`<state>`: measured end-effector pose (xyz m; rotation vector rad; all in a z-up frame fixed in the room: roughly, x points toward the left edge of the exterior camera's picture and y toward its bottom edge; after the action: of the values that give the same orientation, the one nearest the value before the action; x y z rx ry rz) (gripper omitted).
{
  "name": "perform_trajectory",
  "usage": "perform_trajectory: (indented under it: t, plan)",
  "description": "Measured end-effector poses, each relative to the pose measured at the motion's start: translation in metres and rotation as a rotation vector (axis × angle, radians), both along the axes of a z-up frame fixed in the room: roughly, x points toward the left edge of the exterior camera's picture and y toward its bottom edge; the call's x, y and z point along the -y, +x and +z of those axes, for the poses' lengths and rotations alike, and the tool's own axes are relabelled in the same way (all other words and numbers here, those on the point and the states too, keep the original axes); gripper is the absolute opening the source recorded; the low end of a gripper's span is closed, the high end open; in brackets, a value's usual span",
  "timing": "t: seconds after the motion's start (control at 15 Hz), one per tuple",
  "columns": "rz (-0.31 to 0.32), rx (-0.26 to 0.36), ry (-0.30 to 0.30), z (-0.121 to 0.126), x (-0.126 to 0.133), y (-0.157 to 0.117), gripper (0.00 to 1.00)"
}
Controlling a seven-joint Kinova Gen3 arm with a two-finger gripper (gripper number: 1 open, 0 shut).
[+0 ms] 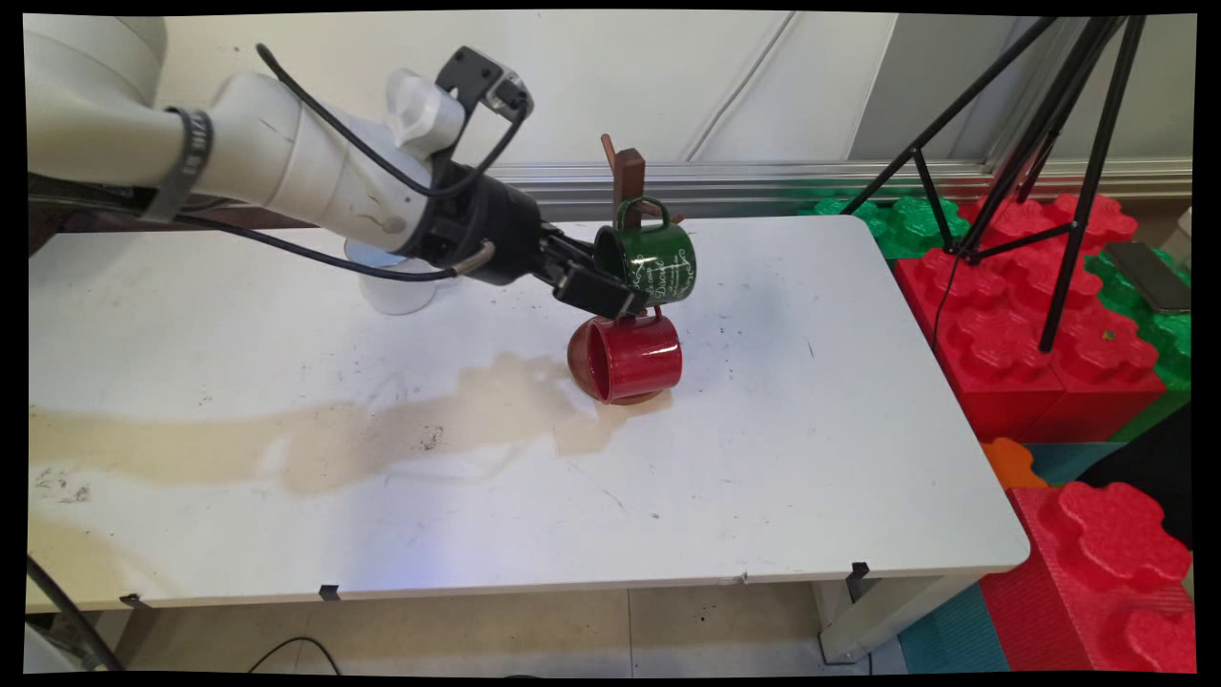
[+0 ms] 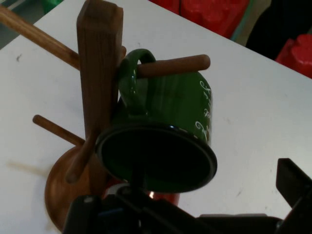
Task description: Pick up the green mug from the rack
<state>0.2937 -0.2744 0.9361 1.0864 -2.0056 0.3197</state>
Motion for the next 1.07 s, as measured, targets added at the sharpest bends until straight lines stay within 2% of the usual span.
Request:
perform_trajectory:
  t: [1.07]
  plan:
    - [0.093, -0.093, 0.020, -0.025, 0.015, -0.028, 1.00]
